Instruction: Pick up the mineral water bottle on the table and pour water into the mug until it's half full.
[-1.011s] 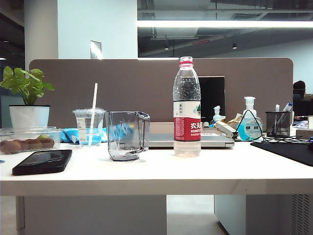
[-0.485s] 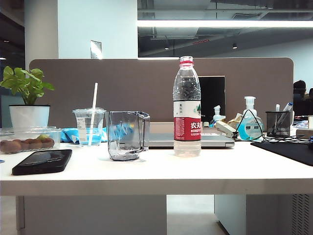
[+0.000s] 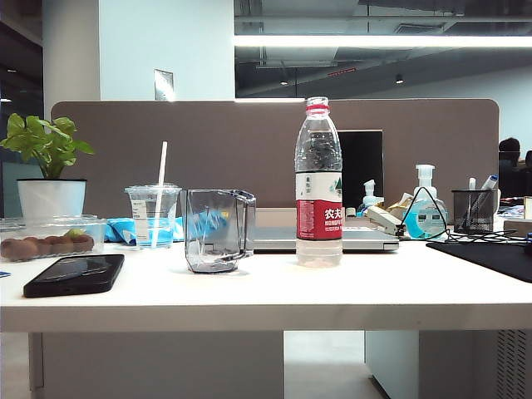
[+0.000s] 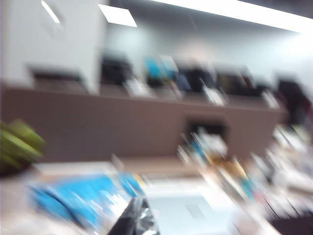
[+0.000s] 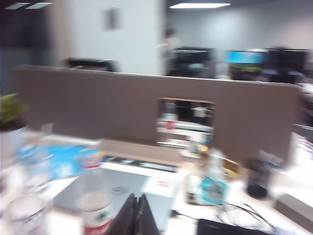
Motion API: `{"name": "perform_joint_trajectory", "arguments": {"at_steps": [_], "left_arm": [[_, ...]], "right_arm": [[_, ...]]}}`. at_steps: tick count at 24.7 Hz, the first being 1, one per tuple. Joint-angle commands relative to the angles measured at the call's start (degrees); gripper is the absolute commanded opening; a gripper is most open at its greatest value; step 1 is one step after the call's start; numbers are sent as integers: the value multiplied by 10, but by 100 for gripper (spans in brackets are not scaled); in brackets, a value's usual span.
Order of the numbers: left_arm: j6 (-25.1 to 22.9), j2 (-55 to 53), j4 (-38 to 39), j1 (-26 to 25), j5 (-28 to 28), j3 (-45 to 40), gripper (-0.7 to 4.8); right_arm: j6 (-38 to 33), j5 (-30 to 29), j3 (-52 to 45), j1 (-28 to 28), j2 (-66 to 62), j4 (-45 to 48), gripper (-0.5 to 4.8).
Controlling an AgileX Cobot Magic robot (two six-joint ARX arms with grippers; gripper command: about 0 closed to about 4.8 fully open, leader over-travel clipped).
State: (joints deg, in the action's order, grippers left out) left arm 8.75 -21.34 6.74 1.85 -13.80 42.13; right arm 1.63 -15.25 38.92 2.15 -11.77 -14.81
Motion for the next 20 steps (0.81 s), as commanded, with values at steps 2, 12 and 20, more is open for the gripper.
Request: {"name": "perform_joint_trajectory", "arguments": {"at_steps": [2, 12, 20], "left_arm": [[-15, -129, 23, 0, -195, 35, -4], [-114, -296, 147, 111, -100, 33, -5], [-115, -301, 134, 162, -76, 33, -5]], "right_arm": [[33, -45, 43, 0, -75, 5, 4], [42, -56, -40, -30, -211, 136, 45], [9, 15, -191, -163, -392, 507, 197]]}}
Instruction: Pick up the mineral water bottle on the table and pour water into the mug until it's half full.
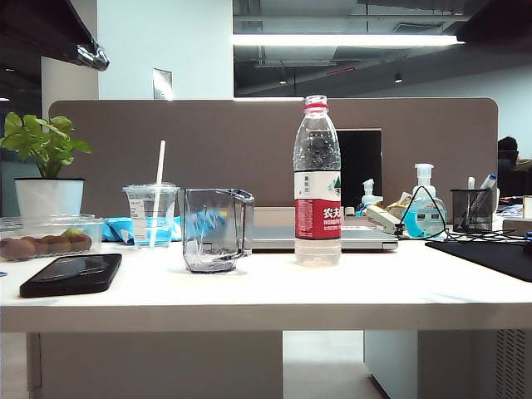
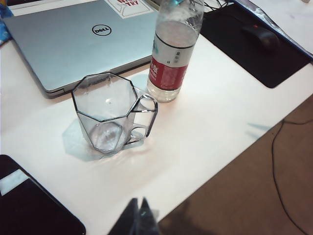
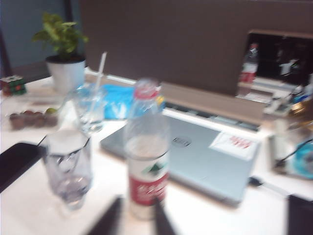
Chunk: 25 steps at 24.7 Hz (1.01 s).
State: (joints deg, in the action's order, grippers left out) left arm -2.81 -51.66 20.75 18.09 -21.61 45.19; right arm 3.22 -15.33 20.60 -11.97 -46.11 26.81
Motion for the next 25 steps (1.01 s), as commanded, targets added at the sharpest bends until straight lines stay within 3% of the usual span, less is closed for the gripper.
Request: {"name": "perform_joint_trajectory", "arguments": {"at_steps": [1, 3, 6, 7, 8, 10, 12, 17, 20, 25], "left_arm": [[0, 3, -5, -1, 2, 3, -4], [0, 3, 0, -1, 4, 3, -5], [0, 4, 2, -1, -3, 3, -5], [0, 6, 3, -1, -2, 3, -4], [-3, 7, 2, -1, 0, 3, -4], [-3, 7, 5, -1, -1, 3, -4], [-3, 7, 9, -1, -2, 3, -4], [-7, 7, 10, -1, -1, 3, -5], [-48, 7, 10, -1, 1, 3, -4], [-49, 7, 11, -1, 25, 3, -4]], "right_arm": [[-7, 15, -7, -32, -75, 112, 216], [-7, 18, -4, -50, -139, 169, 238], [-31, 17, -4, -57, -260, 310, 313], [-35, 14, -3, -59, -322, 383, 365], [-35, 14, 3, -59, -385, 446, 377], [-35, 11, 17, -59, -437, 483, 417], [-35, 0, 41, -59, -485, 497, 444], [-36, -1, 141, -65, -591, 500, 444], [-37, -15, 201, -68, -642, 492, 445], [-37, -13, 263, -73, -691, 467, 445]]}}
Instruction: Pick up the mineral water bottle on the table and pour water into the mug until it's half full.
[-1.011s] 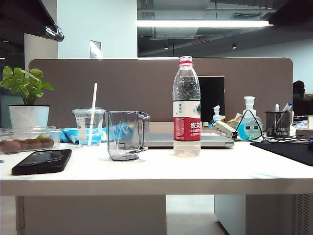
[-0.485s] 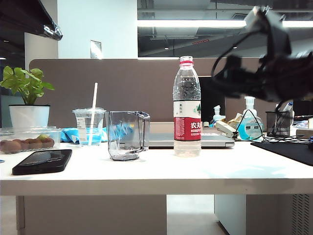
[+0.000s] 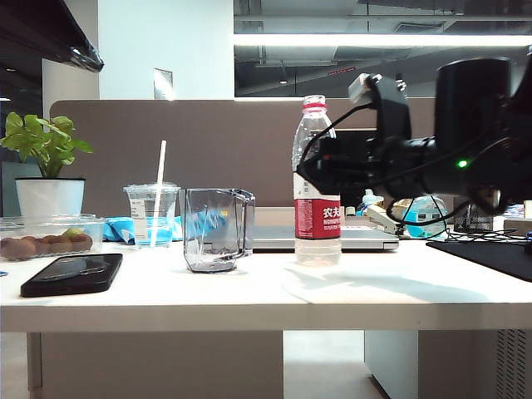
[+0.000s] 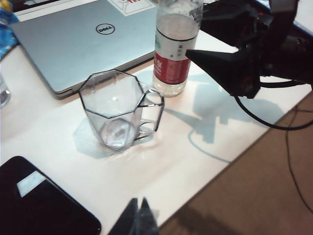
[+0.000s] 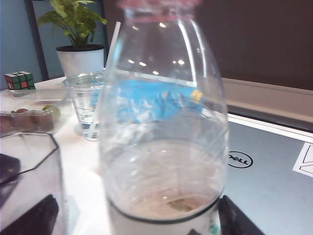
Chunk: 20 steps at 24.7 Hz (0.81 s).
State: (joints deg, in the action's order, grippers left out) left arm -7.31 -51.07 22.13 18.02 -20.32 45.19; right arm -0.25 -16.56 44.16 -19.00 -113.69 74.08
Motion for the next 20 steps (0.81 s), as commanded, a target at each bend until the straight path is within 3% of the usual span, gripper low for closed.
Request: {"name": "perform_joint_trajectory", "arguments": {"at_steps": [1, 7, 11, 12, 13, 17, 20], "left_arm": [[-4, 2, -3, 0, 12, 3, -4], [-4, 2, 4, 0, 13, 3, -4], [-4, 2, 6, 0, 12, 3, -4], [-4, 2, 6, 0, 12, 3, -4], [-4, 2, 6, 0, 12, 3, -4], [-4, 2, 6, 0, 13, 3, -4], [-4, 2, 5, 0, 12, 3, -4]], "right_arm": [[-2, -1, 41, -3, -24, -15, 444], [-2, -1, 112, -4, -73, -63, 427], [-2, -1, 141, -4, -84, -115, 269], [3, -2, 143, -4, -83, -115, 203], [13, -2, 143, -4, -82, -111, 187], [144, 12, 144, -7, -23, -209, 188], [306, 76, 159, -24, 34, -328, 226]]}}
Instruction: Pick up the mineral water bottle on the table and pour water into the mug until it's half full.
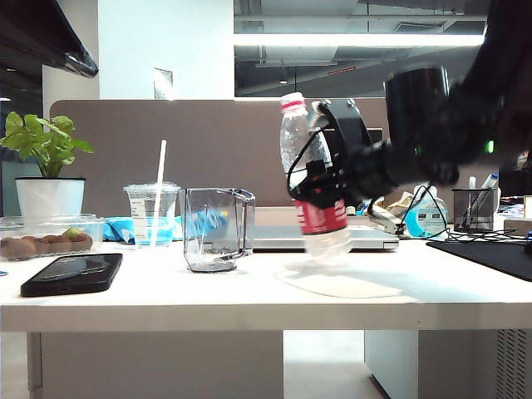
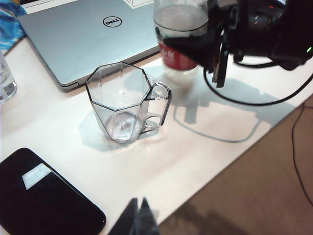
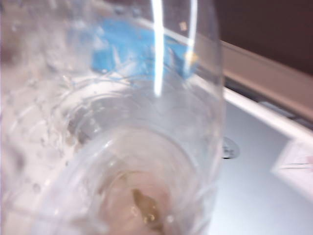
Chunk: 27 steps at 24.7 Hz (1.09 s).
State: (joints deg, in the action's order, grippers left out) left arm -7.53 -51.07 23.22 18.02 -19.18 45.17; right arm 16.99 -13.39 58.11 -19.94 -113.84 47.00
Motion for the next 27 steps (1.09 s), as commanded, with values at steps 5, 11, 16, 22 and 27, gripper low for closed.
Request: {"name": "perform_joint_trajectory", "arguments": {"at_steps": [5, 11, 16, 22, 27], "left_arm": [[-2, 2, -5, 0, 1, 3, -4], [-6, 2, -6, 0, 1, 3, -4], [-10, 2, -5, 0, 1, 3, -4], [-10, 2, -5, 0, 1, 3, -4], [-10, 2, -5, 0, 1, 3, -4]], "right_arm": [[293, 152, 101, -53, 42, -218, 234], [484, 211, 112, -79, 42, -228, 235], [548, 256, 112, -79, 42, -232, 257], [614, 284, 112, -79, 42, -232, 266], [667, 305, 112, -79, 42, -227, 266]]}}
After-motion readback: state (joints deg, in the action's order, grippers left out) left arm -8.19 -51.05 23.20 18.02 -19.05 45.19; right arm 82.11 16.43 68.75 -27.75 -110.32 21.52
